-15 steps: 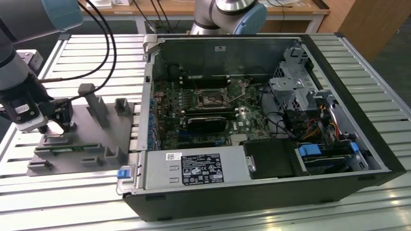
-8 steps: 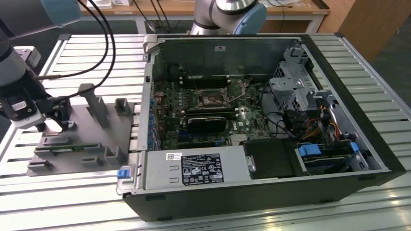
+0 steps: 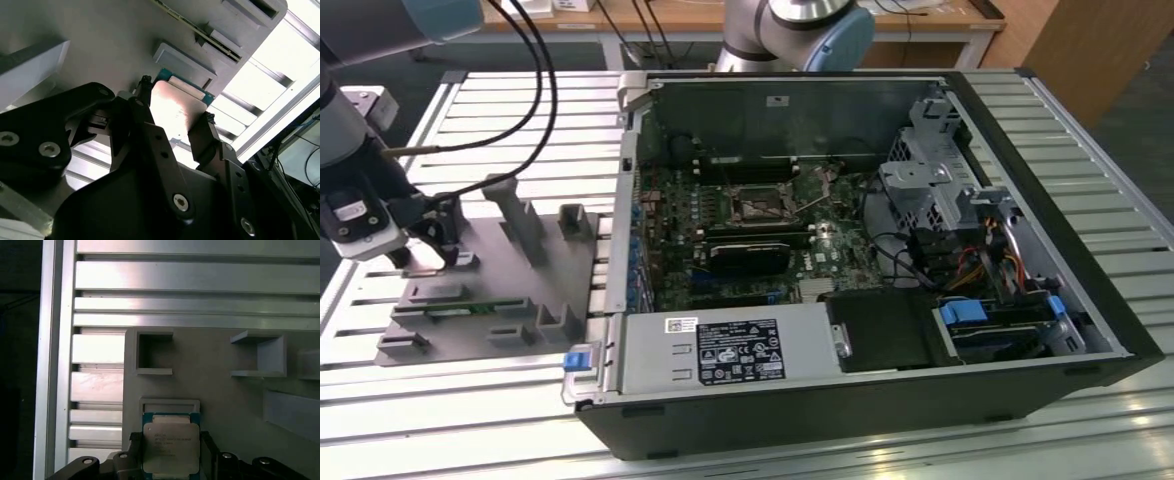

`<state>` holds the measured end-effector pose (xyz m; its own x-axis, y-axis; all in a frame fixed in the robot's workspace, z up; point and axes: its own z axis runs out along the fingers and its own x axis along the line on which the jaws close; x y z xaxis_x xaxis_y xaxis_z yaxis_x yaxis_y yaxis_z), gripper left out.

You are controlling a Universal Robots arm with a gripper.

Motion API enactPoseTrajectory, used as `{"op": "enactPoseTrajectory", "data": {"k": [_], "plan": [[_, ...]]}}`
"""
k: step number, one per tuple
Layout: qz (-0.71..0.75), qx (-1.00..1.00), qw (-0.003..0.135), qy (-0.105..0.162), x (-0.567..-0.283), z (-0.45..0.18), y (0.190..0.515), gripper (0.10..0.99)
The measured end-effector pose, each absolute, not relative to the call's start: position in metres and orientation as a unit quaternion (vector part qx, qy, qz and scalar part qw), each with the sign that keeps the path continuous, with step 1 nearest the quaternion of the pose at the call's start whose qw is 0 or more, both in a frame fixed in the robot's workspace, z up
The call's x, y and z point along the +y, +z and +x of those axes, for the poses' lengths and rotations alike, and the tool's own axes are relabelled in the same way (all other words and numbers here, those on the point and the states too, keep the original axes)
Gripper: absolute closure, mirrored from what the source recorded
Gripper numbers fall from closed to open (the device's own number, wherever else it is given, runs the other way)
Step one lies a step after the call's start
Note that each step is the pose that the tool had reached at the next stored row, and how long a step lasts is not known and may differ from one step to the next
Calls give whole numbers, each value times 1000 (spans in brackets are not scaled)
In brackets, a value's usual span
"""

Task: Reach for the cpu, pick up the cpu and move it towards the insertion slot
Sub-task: 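Pick up the cpu and move it towards the insertion slot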

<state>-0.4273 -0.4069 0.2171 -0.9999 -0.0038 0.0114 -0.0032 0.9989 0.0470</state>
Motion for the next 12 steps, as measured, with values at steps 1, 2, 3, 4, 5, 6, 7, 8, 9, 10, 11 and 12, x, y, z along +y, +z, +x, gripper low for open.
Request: {"op": "enactPoseTrajectory", "data": {"k": [1,2,3,4,5,6,7,8,9,10,11,12], "plan": [[2,-1000,6,-24,-407,-427,218,545],[2,-1000,6,-24,-407,-427,219,545],[2,-1000,6,-24,-407,-427,220,545],[2,-1000,6,-24,-407,-427,221,545],[2,-1000,6,-24,-407,-427,222,545],[2,-1000,6,-24,-407,-427,223,545],[2,-1000,6,-24,-407,-427,224,545],[2,-1000,6,-24,-407,-427,225,545],[2,-1000,6,-24,-407,-427,225,545],[2,-1000,6,-24,-407,-427,226,545],[2,-1000,6,-24,-407,-427,227,545],[2,-1000,6,-24,-407,-427,228,545]]}}
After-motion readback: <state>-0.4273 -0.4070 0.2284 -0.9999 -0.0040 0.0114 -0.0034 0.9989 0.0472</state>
